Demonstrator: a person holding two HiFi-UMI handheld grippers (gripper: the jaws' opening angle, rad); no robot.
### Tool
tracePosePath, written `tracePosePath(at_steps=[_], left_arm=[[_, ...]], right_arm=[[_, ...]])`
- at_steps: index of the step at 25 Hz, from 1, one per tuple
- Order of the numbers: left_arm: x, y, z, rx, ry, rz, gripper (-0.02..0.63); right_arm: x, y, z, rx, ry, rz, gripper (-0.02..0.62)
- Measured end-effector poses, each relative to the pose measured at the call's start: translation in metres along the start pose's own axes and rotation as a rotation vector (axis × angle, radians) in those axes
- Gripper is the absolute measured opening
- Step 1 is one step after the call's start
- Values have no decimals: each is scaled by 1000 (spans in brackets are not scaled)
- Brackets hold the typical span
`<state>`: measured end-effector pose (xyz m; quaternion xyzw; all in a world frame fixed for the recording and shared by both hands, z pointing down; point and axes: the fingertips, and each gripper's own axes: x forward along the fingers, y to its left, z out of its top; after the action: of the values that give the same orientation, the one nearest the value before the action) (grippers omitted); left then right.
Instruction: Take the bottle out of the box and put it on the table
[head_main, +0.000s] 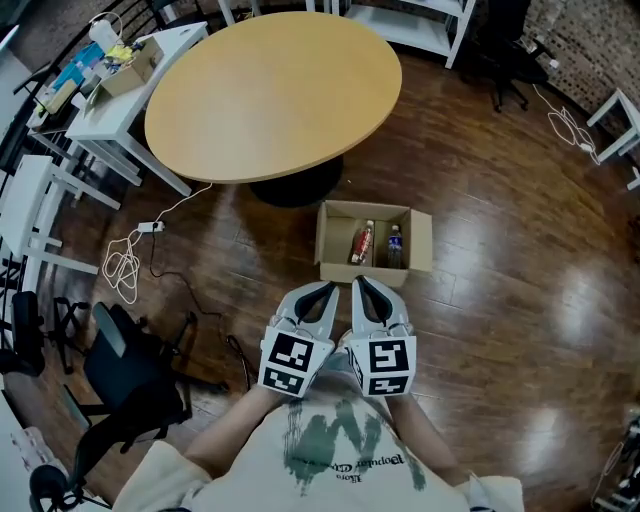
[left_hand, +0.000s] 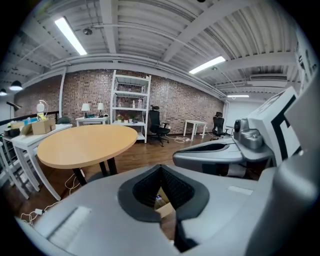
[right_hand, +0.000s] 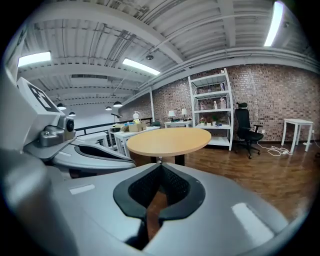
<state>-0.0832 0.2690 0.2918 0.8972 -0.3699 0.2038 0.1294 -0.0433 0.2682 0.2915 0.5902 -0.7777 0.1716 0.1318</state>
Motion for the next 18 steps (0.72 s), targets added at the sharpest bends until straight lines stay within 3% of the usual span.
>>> tracePosePath(at_steps=[10,18], left_arm=[[35,13,-7,-24,75,38,-3],[76,34,0,-62,73,-16,-3]], right_arm=[[31,-34,-1,46,5,38,0],[64,-45,-6,80,62,27,0]])
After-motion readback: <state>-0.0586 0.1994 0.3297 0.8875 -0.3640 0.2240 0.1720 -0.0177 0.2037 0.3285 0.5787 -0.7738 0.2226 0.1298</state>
